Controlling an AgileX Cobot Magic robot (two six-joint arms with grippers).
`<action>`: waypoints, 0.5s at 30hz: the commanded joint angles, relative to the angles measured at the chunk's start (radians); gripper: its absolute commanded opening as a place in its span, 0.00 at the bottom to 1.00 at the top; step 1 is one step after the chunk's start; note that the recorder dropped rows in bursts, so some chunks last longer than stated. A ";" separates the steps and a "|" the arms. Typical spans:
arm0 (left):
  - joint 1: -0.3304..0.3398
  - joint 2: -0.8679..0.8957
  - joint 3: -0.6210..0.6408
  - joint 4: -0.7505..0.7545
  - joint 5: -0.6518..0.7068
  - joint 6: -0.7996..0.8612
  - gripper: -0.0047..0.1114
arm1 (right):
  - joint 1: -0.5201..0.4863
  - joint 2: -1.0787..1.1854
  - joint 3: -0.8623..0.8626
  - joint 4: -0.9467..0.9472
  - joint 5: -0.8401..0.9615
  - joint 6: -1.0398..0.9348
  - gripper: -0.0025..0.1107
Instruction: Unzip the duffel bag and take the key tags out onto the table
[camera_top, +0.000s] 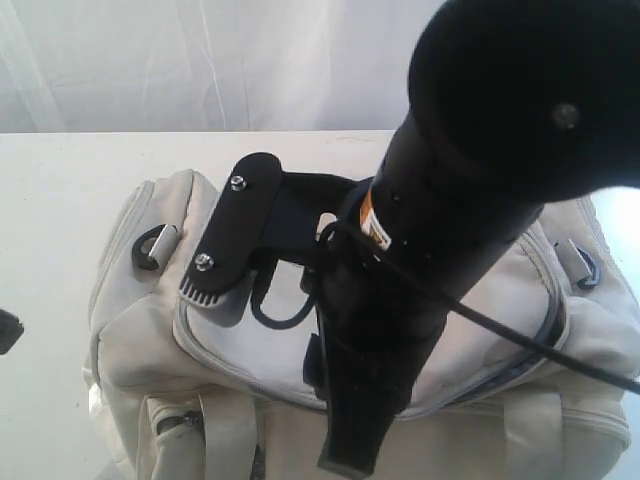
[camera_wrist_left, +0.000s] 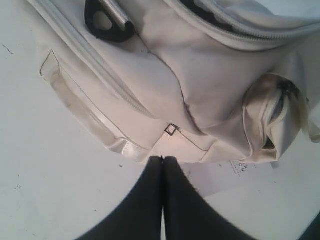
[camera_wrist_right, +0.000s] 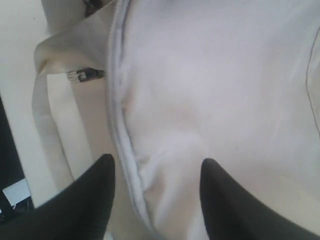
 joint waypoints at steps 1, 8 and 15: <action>0.003 -0.081 0.027 -0.026 0.002 0.000 0.04 | -0.072 0.016 -0.003 0.075 -0.032 -0.088 0.45; 0.003 -0.109 0.027 -0.026 0.014 0.003 0.04 | -0.077 0.043 0.000 0.268 -0.077 -0.247 0.45; 0.003 -0.113 0.027 -0.028 0.015 0.003 0.04 | -0.077 0.112 0.003 0.171 -0.145 -0.226 0.44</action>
